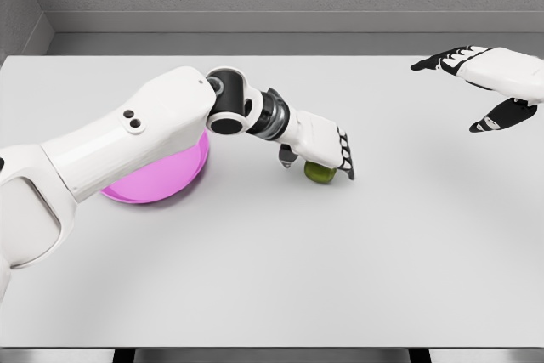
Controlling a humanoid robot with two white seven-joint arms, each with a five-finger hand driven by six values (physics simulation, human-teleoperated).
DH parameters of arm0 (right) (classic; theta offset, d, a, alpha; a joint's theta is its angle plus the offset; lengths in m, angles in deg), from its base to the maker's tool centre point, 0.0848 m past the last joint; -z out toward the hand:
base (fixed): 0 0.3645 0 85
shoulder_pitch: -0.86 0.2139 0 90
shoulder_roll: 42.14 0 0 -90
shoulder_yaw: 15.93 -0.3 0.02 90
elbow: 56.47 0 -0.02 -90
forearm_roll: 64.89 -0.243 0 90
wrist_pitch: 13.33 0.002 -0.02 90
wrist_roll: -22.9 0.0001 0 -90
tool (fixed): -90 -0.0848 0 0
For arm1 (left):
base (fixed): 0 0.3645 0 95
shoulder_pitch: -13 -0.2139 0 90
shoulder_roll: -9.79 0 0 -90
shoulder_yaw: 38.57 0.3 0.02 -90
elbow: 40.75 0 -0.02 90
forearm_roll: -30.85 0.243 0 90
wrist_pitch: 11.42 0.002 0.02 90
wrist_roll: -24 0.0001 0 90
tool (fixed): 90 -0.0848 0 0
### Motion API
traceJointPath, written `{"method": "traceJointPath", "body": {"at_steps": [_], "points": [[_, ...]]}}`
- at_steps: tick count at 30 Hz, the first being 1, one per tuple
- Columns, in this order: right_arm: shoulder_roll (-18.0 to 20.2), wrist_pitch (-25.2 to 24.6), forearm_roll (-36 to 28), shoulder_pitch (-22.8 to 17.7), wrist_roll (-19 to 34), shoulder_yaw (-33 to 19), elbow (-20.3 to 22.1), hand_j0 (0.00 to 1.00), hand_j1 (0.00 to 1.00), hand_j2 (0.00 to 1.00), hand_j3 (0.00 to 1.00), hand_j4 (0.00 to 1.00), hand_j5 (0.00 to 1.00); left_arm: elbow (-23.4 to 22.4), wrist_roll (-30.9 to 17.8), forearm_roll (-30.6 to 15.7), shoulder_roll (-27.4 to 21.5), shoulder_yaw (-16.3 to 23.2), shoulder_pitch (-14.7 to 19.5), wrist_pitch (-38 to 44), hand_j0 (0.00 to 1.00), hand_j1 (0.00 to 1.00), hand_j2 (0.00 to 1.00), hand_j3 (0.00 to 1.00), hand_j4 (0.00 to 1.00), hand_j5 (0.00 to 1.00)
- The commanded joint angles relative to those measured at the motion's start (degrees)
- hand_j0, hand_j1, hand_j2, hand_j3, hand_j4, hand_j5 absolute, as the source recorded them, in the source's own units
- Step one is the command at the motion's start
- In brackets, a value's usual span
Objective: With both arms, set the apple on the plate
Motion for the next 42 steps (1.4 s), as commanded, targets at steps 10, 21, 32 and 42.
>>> {"method": "traceJointPath", "body": {"at_steps": [10,21,32,42], "points": [[0.07,-0.06,-0.15,0.0,-0.03,-0.1,0.01,1.0,1.0,1.0,1.0,1.0,1.0,0.14,0.0,-0.25,-0.03,0.19,0.0,0.11,0.49,0.49,0.49,0.49,0.49,0.49],[0.07,-0.06,-0.15,0.09,-0.03,-0.1,0.01,1.0,1.0,1.0,1.0,1.0,1.0,-0.21,0.0,0.19,-0.12,0.54,-0.44,0.11,0.46,0.46,0.46,0.46,0.46,0.46],[0.07,-0.06,-0.15,0.09,-0.03,-0.1,0.01,1.0,1.0,1.0,1.0,1.0,1.0,-1.18,0.09,0.28,-0.74,0.45,-0.62,0.11,0.16,0.16,0.16,0.16,0.16,0.16],[0.07,-0.06,-0.15,0.09,-0.03,-0.1,0.01,1.0,1.0,1.0,1.0,1.0,1.0,-1.18,0.18,-0.16,-1.35,0.36,-0.7,0.11,0.0,0.0,0.0,0.0,0.0,0.0]]}}
